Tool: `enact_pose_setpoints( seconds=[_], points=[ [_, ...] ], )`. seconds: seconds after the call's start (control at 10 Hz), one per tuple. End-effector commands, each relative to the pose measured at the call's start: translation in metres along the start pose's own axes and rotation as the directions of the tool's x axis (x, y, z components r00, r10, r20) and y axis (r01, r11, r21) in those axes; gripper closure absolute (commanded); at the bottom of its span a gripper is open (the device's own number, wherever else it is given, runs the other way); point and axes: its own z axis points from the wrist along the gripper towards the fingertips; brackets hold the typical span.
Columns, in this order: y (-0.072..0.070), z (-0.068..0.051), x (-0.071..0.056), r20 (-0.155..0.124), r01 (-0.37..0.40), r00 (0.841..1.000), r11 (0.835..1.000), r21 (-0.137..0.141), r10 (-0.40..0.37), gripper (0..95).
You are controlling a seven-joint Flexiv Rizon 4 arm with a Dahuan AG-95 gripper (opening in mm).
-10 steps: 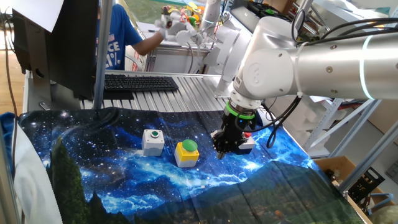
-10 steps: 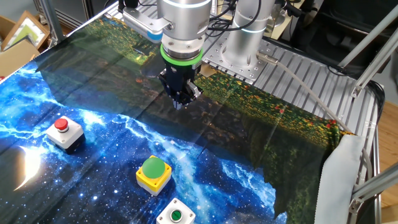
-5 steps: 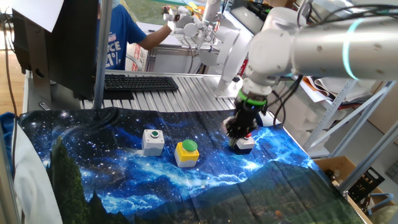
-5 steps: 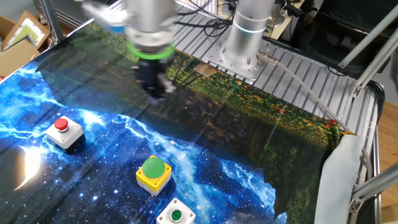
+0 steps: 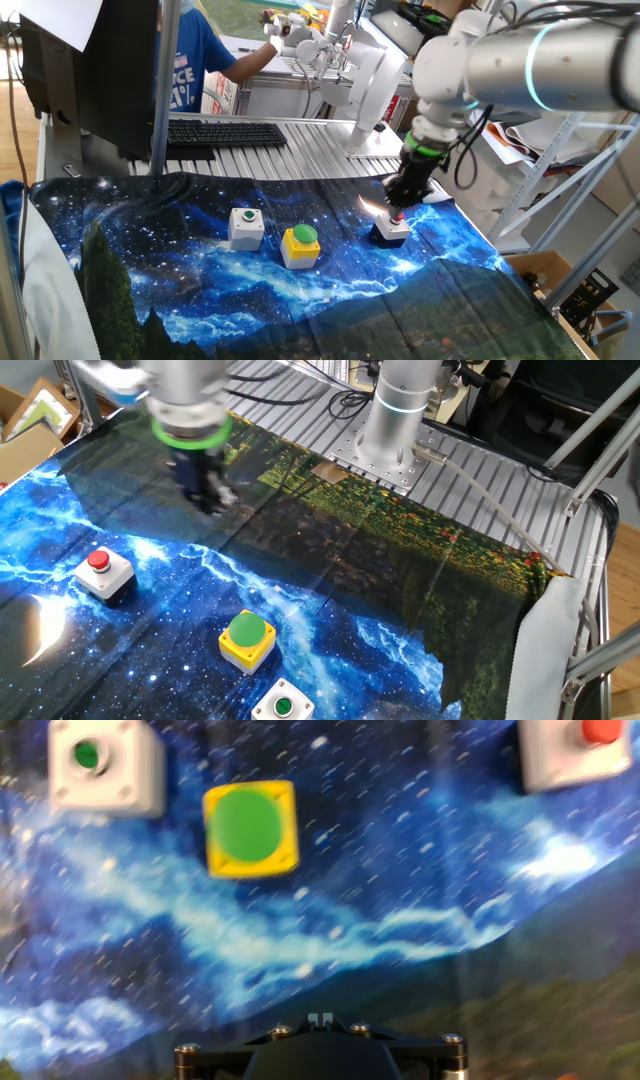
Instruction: Press three buttons from left to right in sequence
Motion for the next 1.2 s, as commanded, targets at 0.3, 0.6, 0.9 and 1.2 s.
enact_pose_setpoints(
  seconds=[0.3,0.6,0.9,1.2],
  points=[
    [-0.0535,-0.0005,-0.0435,-0.042,-0.029,0.999,0.999,-0.041,0.028,95.0],
    [-0.0527,-0.0009,-0.0438,-0.055,-0.026,0.998,0.998,-0.056,0.023,95.0],
    [-0.0529,-0.0018,-0.0434,-0.055,-0.035,0.998,0.998,-0.06,0.031,95.0],
    [-0.0533,-0.0032,-0.0429,-0.062,-0.043,0.997,0.997,-0.068,0.039,95.0]
  ],
)
